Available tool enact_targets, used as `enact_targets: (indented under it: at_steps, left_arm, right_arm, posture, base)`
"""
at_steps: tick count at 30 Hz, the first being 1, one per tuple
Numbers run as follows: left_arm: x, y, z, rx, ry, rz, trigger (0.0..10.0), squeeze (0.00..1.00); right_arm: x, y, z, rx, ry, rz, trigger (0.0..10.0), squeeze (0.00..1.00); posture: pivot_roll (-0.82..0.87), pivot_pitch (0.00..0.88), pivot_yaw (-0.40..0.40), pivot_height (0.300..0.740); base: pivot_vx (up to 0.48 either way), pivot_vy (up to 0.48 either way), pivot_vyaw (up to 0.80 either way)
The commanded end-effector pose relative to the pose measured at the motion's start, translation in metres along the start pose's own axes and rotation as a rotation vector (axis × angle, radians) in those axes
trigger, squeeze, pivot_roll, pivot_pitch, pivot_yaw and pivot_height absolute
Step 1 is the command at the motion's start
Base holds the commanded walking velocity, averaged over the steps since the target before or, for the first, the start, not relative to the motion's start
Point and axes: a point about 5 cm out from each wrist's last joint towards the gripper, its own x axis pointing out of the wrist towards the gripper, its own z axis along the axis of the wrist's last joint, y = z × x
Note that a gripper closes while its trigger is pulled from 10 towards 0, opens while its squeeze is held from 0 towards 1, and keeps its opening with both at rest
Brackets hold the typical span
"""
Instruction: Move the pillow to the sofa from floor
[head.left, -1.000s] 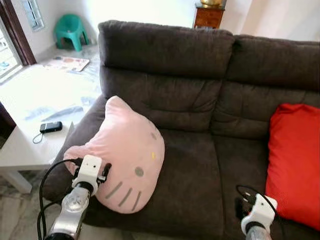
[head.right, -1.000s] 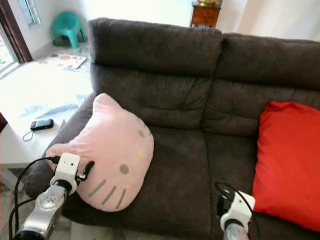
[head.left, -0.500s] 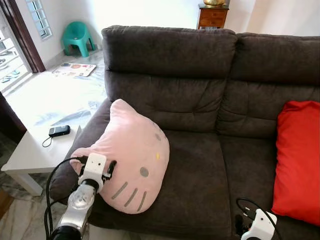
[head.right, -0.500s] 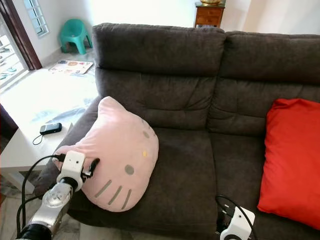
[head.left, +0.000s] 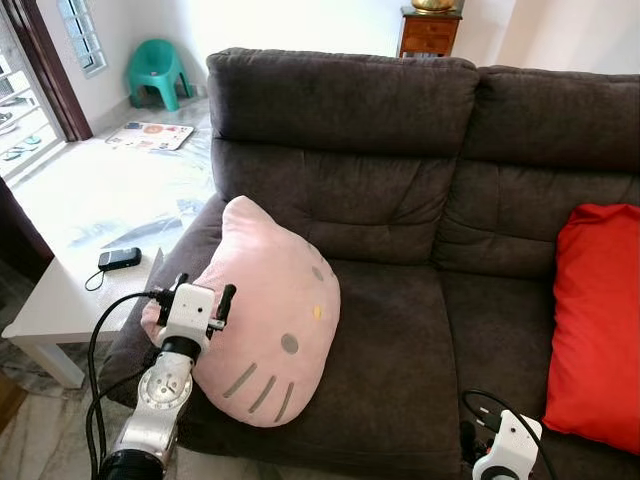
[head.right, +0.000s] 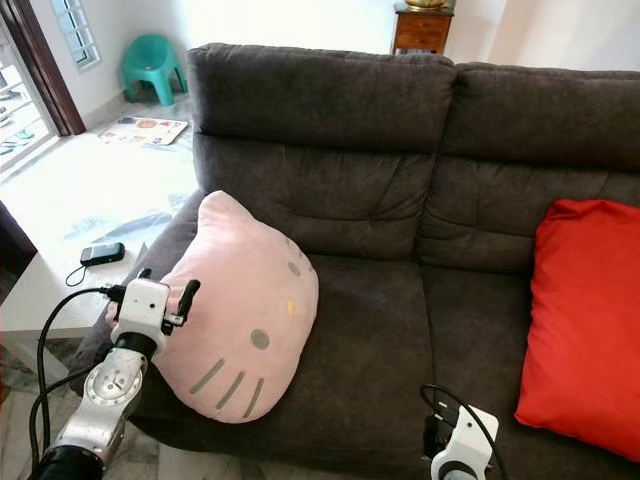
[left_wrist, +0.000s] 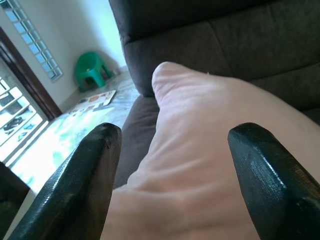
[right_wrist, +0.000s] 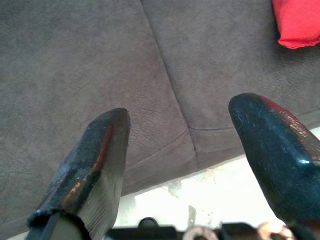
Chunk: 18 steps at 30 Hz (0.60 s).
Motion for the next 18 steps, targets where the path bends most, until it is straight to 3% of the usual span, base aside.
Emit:
enact_targets:
  at_steps: [1, 18]
  left_arm:
    - [0.0004, 0.0016, 0.0014, 0.008, -0.002, 0.007, 10.0, 0.0]
    - [0.0003, -0.0049, 0.0015, 0.0, 0.002, -0.005, 10.0, 0.0]
  right_arm:
    - [0.002, 0.0036, 0.005, 0.002, -0.017, 0.011, 10.0, 0.0]
    - [0.0006, 0.006, -0.001, -0.025, 0.019, 0.033, 10.0, 0.0]
  posture:
    - [0.13, 0.0, -0.06, 0.74]
    - [0.13, 0.0, -0.072, 0.74]
  base:
    - [0.0, 0.0, 0.0]
    - [0.0, 0.0, 0.0]
